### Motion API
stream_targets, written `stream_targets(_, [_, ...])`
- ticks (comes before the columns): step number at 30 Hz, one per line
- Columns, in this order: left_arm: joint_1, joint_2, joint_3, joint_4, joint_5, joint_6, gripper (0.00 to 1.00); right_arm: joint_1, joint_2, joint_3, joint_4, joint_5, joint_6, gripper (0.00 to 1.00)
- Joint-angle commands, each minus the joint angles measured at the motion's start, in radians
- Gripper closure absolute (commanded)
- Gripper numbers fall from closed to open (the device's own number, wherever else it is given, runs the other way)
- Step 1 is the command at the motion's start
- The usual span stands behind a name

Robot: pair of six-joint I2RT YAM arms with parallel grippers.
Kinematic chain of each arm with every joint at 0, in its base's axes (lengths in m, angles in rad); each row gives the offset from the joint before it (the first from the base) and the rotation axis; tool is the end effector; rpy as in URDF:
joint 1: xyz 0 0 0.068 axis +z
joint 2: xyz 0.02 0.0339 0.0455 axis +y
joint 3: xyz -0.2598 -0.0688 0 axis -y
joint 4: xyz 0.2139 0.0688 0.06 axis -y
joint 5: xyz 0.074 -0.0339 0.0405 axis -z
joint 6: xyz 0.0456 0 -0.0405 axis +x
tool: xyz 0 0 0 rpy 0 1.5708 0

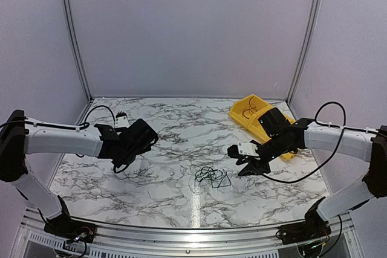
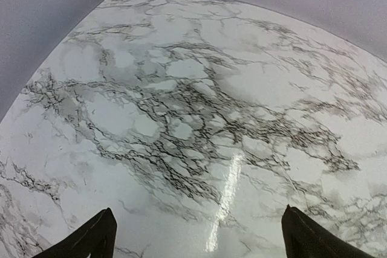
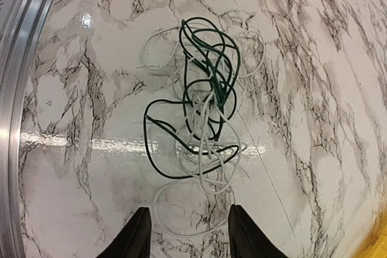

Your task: Untangle the cables

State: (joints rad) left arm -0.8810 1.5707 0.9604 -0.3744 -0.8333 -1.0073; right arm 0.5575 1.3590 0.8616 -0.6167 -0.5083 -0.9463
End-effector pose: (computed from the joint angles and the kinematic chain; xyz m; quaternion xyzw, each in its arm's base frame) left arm 0.2090 -0.2003 0.2127 -0.1719 0.8663 0.0132 0.4687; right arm 0.1853 0.1417 0.2160 -0.6855 0.6497 0.1980 0.2623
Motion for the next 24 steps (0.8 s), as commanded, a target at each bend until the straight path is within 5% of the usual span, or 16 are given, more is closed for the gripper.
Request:
stream_targets(1, [-0.101,0.01,0.053,0.026,-0.089,0.149,0.01,0.049,0.044,0.017,0.122,0.05,0.023,0.56])
stream_targets(4, [-0.159,0.019,0.079,0.062,-0.083,0.237,0.05,0.05,0.097,0.051,0.135,0.027,0.062,0.6])
stream_targets(8, [-0.169,0.052,0.128,0.078,0.071,0.291,0.24,0.05,0.145,0.061,0.186,0.05,0.09,0.72])
stream_targets(16, [-0.2,0.01,0.034,0.426,0.344,0.408,0.23,0.051,0.123,0.071,0.152,0.035,0.095,1.0])
stream_targets(21, [-0.273,0.04,-0.03,0.733,0.408,0.579,0.23,0.051,0.11,0.239,0.026,-0.086,0.194,1.0])
stream_targets(24, [-0.311,0.097,0.031,0.759,0.389,0.645,0.23,0.05,0.125,0.327,-0.005,-0.135,0.282,1.0])
